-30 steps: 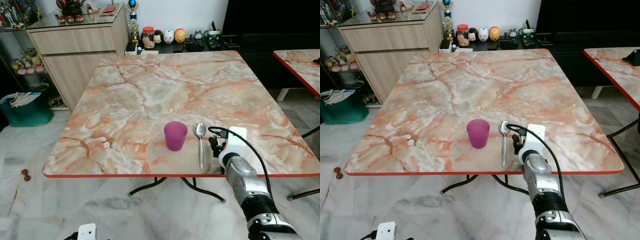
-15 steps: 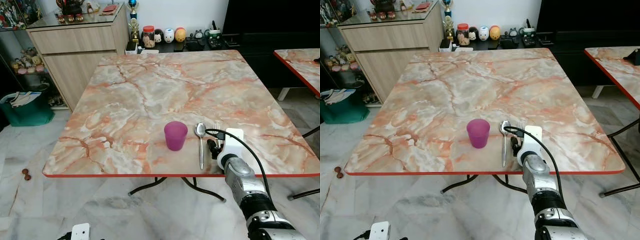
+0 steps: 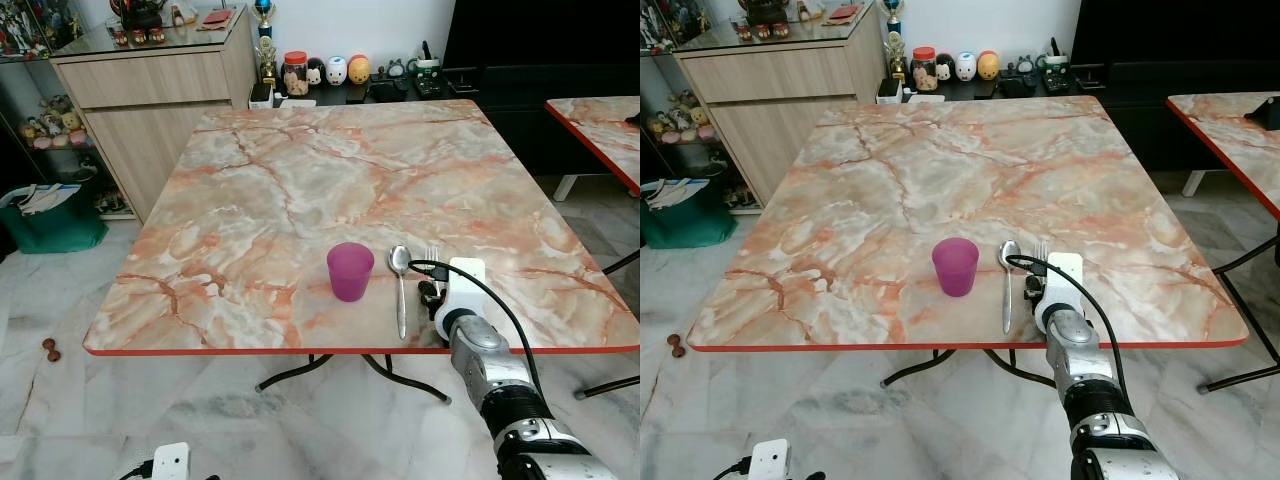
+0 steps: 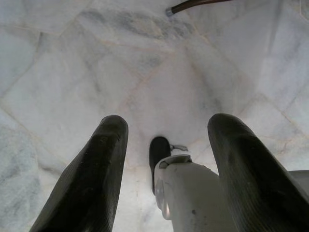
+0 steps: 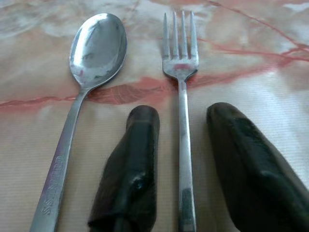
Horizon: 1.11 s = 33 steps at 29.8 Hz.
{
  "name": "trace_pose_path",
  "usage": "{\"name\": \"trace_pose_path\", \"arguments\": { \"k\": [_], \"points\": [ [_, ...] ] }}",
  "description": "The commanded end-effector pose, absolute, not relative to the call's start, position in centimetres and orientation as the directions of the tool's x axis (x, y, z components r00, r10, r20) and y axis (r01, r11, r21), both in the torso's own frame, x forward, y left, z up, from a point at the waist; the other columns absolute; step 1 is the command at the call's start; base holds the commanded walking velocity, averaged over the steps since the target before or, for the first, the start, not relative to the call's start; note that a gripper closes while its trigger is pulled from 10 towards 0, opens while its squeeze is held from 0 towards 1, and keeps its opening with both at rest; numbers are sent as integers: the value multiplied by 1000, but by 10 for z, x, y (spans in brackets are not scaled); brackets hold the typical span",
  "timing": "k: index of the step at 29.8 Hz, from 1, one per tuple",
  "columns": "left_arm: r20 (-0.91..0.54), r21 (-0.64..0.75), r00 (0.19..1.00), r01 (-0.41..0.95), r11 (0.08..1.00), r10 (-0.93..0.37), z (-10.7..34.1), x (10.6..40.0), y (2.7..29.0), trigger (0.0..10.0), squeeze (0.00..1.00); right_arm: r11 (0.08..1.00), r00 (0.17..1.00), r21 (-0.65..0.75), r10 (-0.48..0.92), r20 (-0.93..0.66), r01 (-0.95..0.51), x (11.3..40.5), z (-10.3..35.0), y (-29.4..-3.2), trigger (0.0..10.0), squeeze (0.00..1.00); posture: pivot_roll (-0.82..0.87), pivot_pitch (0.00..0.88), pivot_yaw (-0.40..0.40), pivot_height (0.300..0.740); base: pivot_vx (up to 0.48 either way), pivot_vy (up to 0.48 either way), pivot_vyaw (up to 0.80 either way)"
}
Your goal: Setting the table
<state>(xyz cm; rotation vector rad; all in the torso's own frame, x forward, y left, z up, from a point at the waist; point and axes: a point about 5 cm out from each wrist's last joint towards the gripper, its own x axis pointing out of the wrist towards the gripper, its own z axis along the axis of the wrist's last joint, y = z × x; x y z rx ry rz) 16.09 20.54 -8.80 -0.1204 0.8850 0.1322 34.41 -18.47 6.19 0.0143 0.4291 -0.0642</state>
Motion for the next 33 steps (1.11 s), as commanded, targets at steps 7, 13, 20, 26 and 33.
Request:
{"name": "trace_pose_path", "arguments": {
  "k": [7, 13, 20, 26, 33],
  "points": [
    [-796, -37, 601, -167, 985, 72, -91, 151, 214, 10000, 0, 998, 892, -4, -51, -449, 55, 343, 57, -181, 0, 0, -59, 0, 48, 740, 0, 0, 0],
    [-798, -33, 597, -173, 984, 78, -91, 149, 218, 10000, 0, 998, 896, -12, -56, -441, 57, 344, 59, -180, 0, 0, -58, 0, 49, 740, 0, 0, 0],
    [-797, -37, 600, -176, 984, 77, -91, 153, 212, 10000, 0, 996, 894, -28, -90, -440, 87, 344, 59, -183, 0, 0, -54, 0, 47, 740, 0, 0, 0],
    [-790, -44, 609, -164, 986, 66, -89, 164, 201, 10000, 0, 986, 887, -42, -161, -432, 158, 344, 60, -192, 0, 0, -53, 0, 48, 740, 0, 0, 0],
    [-795, -46, 603, -163, 986, 62, -90, 160, 200, 10000, 0, 979, 909, -60, -202, -366, 193, 346, 70, -196, 10000, 0, -50, 0, 45, 740, 0, 0, 0]
  ]
}}
